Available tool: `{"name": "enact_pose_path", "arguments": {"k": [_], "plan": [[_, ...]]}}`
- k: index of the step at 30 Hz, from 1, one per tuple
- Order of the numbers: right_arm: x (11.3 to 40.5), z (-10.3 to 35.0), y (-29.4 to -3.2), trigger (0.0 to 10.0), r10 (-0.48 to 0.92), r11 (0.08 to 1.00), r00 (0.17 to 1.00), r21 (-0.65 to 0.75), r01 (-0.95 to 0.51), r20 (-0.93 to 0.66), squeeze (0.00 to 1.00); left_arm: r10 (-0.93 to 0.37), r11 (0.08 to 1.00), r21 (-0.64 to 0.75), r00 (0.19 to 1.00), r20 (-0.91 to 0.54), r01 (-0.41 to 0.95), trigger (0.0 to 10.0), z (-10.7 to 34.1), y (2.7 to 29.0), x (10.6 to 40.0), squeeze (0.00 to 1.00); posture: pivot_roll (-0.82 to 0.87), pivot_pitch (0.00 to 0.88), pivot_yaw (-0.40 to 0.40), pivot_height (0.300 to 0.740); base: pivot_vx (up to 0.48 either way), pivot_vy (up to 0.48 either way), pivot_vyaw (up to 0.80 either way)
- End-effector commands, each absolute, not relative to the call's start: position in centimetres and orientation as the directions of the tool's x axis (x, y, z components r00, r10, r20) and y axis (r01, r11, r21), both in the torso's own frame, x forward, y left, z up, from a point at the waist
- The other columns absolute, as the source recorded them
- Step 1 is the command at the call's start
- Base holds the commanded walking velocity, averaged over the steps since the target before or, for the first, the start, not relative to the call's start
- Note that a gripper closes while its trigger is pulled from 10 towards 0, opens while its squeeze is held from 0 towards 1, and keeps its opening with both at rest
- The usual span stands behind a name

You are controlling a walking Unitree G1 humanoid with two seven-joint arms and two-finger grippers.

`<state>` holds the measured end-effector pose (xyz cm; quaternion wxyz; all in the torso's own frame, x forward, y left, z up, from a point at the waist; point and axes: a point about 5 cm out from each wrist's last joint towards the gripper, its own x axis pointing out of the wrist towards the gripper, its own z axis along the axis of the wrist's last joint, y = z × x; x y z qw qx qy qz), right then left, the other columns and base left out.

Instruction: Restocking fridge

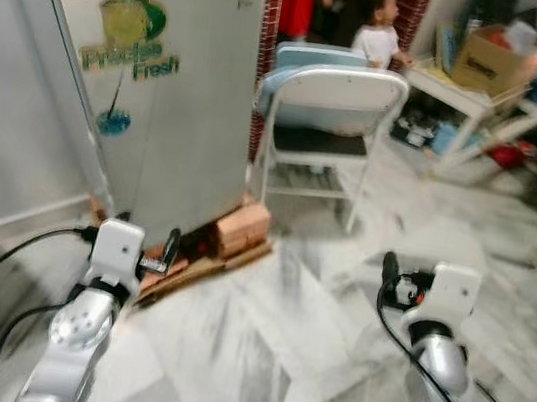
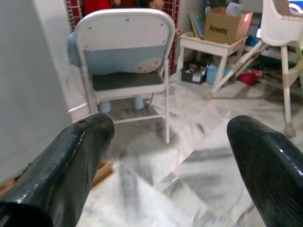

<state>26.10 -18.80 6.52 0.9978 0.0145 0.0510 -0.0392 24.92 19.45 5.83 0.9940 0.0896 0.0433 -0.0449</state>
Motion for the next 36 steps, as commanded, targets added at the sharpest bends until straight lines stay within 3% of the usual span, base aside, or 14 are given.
{"name": "enact_pose_path", "arguments": {"k": [1, 16, 30, 36], "plan": [[26.3, 7.2, -19.3, 10.0, -0.085, 0.996, 0.994, 0.015, 0.086, -0.075, 0.00, -0.094, 0.979, 0.176, 0.992, -0.079, 0.107, 10.0, 6.3, 19.2, 25.2, 0.00, 0.02, 0.000, -0.012, 0.740, 0.000, 0.476, -0.53], [25.5, 6.7, -19.9, 10.0, -0.079, 0.997, 0.992, -0.020, 0.078, -0.095, 0.00, -0.027, 0.987, 0.153, 0.992, -0.125, 0.046, 10.0, 5.0, 20.6, 24.1, 0.00, 0.02, 0.000, -0.031, 0.740, 0.000, 0.475, -0.04], [25.8, 7.1, -19.3, 10.0, -0.053, 0.998, 0.995, -0.019, 0.051, -0.081, 0.00, -0.042, 0.986, 0.156, 0.992, -0.116, 0.060, 10.0, 5.1, 20.5, 24.1, 0.00, 0.02, 0.000, -0.032, 0.740, 0.000, 0.446, -0.06], [25.8, 7.0, -19.3, 10.0, -0.056, 0.998, 0.995, -0.018, 0.054, -0.084, 0.00, -0.072, 0.985, 0.149, 0.991, -0.112, 0.088, 10.0, 5.0, 19.8, 23.9, 0.00, 0.02, 0.000, -0.032, 0.740, 0.339, 0.294, -0.10]]}}
